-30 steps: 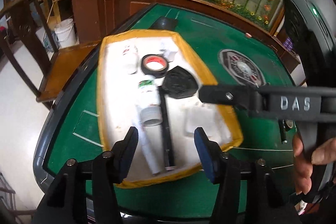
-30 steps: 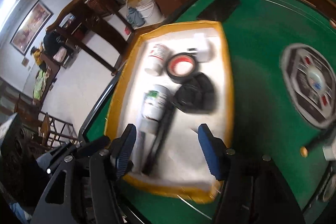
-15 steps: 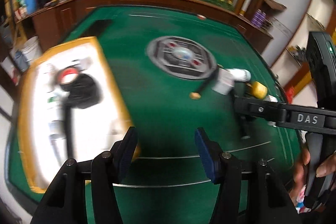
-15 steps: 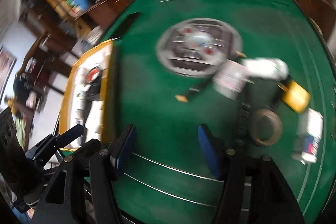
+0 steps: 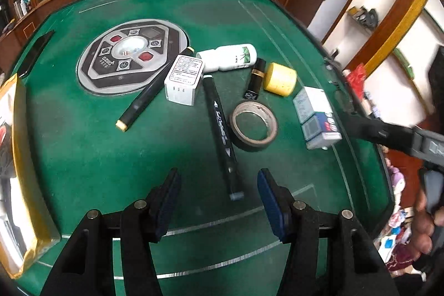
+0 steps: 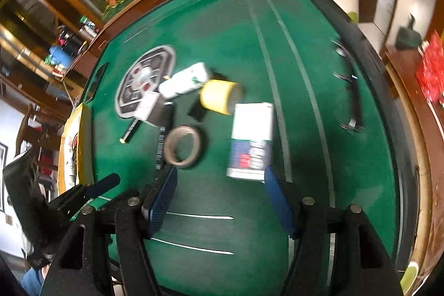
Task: Organize rigid objects
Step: 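Move both open tools back over the items on the table, then grasp another black marker with the left tool while the right tool grasps the white medicine box, then carry the black marker and medicine box over the tray with both tools, then lower the marker and medicine box into the tray and open both tools, then move both open tools back over the remaining items on the table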
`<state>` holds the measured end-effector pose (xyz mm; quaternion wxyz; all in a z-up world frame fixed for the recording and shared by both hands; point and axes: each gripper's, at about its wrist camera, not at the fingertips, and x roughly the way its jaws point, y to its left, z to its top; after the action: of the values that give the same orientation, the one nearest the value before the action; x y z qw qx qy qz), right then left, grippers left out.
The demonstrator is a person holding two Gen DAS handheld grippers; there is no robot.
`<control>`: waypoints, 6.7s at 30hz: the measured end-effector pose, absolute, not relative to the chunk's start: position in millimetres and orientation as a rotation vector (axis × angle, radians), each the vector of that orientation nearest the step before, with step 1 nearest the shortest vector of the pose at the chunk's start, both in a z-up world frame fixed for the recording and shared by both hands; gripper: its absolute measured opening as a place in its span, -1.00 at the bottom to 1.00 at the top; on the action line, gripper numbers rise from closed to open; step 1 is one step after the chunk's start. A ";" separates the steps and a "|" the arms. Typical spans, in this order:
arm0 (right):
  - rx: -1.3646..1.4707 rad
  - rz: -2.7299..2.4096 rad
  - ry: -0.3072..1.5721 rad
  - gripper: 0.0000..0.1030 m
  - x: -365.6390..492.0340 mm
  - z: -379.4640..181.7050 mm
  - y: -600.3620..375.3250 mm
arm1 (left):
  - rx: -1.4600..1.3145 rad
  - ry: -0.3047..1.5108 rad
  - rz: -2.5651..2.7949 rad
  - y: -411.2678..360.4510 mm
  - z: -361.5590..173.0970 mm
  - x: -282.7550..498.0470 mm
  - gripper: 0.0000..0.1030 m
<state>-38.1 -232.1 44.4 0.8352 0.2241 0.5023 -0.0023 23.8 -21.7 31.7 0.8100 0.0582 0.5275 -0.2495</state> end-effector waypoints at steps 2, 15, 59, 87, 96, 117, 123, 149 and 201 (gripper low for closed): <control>0.489 -0.017 1.062 0.25 -44.5 42.7 -243.2 | 0.131 1.144 -0.514 -23.9 27.6 29.8 0.16; 0.511 -0.034 1.072 0.27 -54.4 37.5 -272.2 | 0.217 1.170 -0.478 -51.8 2.8 55.9 -0.58; 0.367 0.123 1.111 -0.23 -24.6 31.4 -231.5 | 0.156 1.132 -0.459 -23.4 10.9 28.3 -0.73; 0.166 0.490 1.114 -0.22 30.8 64.2 -35.5 | -0.181 0.943 -0.181 191.3 82.8 19.1 -0.72; 0.085 0.595 1.113 -0.22 66.0 73.1 50.9 | -0.234 0.939 -0.059 262.1 73.1 33.3 -0.72; -0.072 0.580 1.140 -0.22 165.9 49.0 202.1 | -0.235 0.991 0.030 318.7 29.4 65.8 -0.72; -0.124 0.570 1.148 -0.22 172.6 34.2 229.5 | -0.191 0.984 0.022 313.1 23.6 61.9 -0.72; -0.134 0.585 1.157 0.05 150.2 35.5 220.8 | -0.189 0.968 0.013 301.9 29.5 38.0 -0.31; 0.342 0.220 1.116 0.14 9.2 53.8 -161.8 | 0.167 0.900 -0.279 37.0 54.0 12.8 0.31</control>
<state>9.2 -161.8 53.8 0.8287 0.1610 0.5259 0.1038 12.8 37.0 54.0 0.8876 0.0805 0.4332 -0.1340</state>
